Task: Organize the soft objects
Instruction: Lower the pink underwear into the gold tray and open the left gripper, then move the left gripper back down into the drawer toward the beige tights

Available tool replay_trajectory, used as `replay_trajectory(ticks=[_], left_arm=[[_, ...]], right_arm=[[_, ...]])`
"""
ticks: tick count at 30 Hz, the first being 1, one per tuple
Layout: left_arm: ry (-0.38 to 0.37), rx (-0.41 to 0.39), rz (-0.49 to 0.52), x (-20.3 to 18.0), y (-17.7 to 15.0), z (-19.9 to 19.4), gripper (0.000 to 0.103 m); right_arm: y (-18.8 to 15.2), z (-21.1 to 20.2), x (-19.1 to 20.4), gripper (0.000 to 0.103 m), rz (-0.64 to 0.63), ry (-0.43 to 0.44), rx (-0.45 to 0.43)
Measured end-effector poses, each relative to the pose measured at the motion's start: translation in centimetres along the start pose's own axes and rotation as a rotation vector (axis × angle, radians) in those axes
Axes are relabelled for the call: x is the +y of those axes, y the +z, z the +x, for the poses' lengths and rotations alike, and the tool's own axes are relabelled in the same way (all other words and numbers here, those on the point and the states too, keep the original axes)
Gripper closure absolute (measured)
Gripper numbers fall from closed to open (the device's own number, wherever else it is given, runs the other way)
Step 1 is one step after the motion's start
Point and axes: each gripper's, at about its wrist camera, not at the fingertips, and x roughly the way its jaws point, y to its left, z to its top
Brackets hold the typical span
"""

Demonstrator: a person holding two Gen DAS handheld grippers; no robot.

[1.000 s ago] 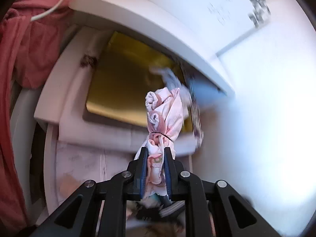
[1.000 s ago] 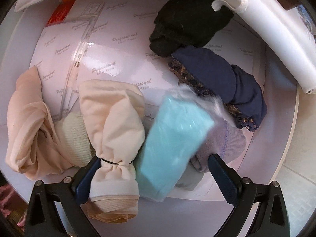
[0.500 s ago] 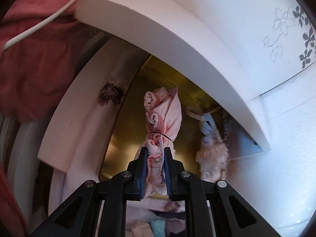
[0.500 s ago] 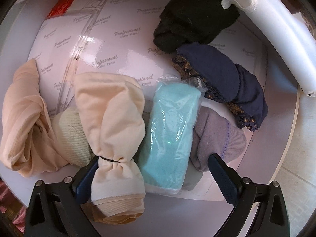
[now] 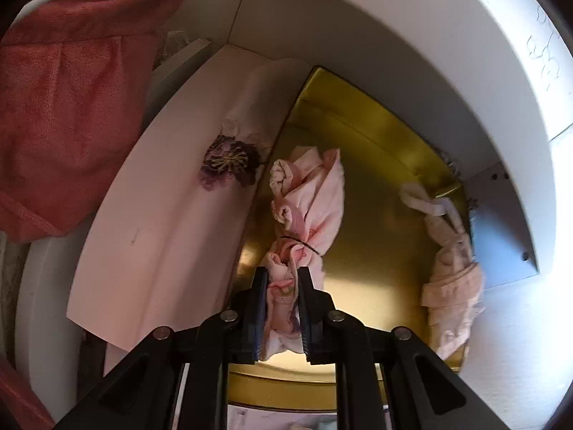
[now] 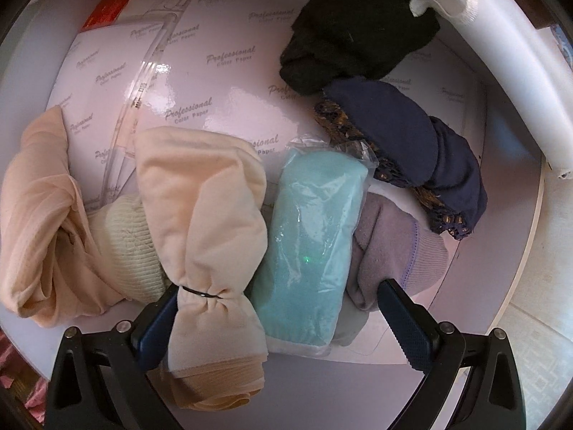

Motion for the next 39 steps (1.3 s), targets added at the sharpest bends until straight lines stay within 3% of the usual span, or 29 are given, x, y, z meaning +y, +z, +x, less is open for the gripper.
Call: replay_trajectory(ticks=[9,19,28,39], left_arm=[[-0.010,-0.025,0.045,-0.4,-0.8,-1.3,0.074],[-0.010,-0.078,0.063,0.0,-2.2,-4.7,0.073],[-0.018,-0.113,0.003,2.2,-5.0,-7.9,0.073],[0.013,-0.063,-0.011,4.3,-9.5,-8.7,0.073]], right_arm=[[0.1,0.0,0.0,0.000,-0.001,-0.002,0.000],[-0.3,0.4,0.6,0.000,-0.008,-0.014,-0.006],[-0.6,0.7,0.7,0.000,-0.012,-0.023,-0.009],[-0.5,0.8,0.6,0.000,-0.012,-0.028,-0.014]])
